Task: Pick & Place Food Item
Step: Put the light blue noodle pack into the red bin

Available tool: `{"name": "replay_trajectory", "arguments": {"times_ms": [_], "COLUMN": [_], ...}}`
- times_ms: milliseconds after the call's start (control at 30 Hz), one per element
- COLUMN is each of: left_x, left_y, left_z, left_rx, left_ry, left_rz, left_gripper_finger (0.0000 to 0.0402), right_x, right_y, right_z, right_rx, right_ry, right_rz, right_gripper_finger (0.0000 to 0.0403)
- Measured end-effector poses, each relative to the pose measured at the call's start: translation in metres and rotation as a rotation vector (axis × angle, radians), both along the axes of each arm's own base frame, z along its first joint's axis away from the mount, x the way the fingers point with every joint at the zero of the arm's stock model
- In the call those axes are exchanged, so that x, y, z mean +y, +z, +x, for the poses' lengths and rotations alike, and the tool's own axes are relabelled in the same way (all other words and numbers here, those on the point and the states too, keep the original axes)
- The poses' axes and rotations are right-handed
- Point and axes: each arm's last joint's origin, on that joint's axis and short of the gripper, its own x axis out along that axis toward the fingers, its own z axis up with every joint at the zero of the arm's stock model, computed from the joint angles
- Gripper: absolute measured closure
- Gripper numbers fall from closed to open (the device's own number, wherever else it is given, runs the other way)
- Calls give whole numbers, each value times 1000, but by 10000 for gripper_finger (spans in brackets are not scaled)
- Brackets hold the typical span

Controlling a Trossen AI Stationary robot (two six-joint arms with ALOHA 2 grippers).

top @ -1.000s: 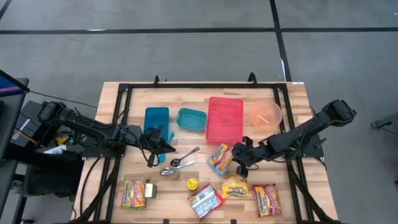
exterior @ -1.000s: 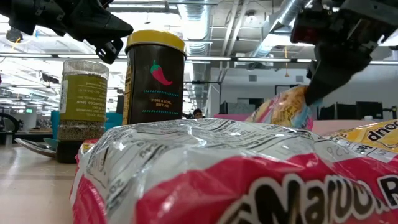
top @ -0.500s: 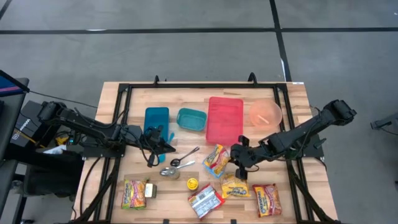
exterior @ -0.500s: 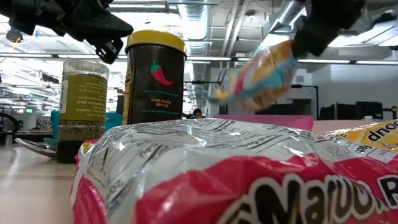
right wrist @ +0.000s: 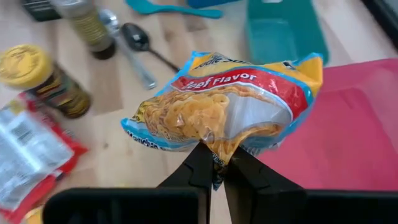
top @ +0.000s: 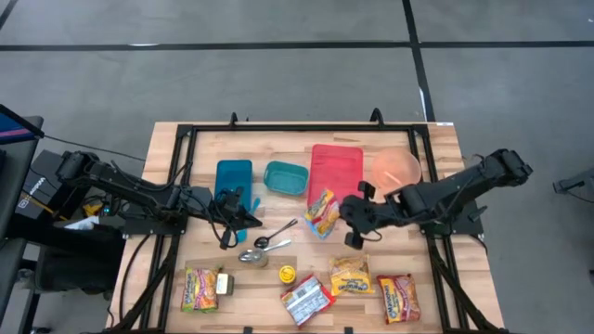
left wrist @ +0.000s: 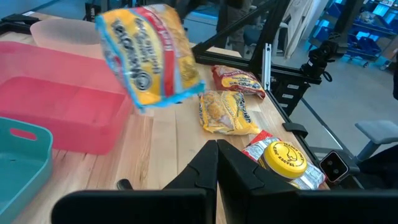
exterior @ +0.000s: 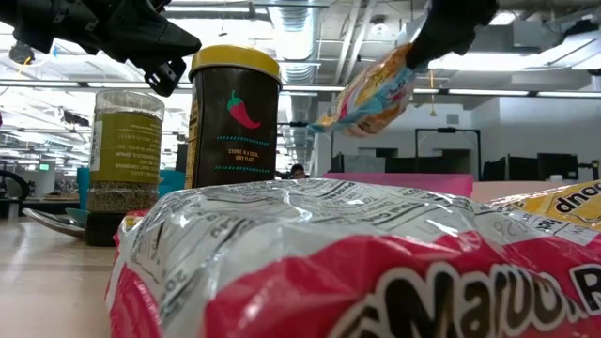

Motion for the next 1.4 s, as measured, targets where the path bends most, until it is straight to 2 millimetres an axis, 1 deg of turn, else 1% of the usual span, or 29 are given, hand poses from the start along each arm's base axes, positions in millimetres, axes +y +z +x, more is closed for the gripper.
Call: {"name": "replay_trajectory", "arguments": {"times_ms": [133, 400, 633, 800, 933, 1133, 1400], "left_x": [0, 0, 0, 0, 0, 0, 0], "left_y": [0, 0, 0, 0, 0, 0, 0], "left_z": [0, 0, 0, 0, 0, 0, 0], "left_rx": [0, 0, 1, 0, 1, 1, 0], "left_ry": [0, 0, 0, 0, 0, 0, 0], "left_rz": [0, 0, 0, 0, 0, 0, 0], "left_gripper_finger": [402, 401, 401, 402, 402, 402, 402], "right_x": [-20, -68, -111, -132, -137, -134, -133], "right_y": [0, -1, -2, -2, -10, -37, -65], "right_z": [5, 10, 6, 2, 0, -1, -2], "right_rx": [10, 27, 56, 61, 56, 18, -65], "right_ry": [-66, -234, -394, -475, -509, -540, -560], "right_rz": [-11, -40, -44, -42, -33, -34, -6], "right_gripper_finger": [384, 383, 383, 382, 382, 382, 382]}}
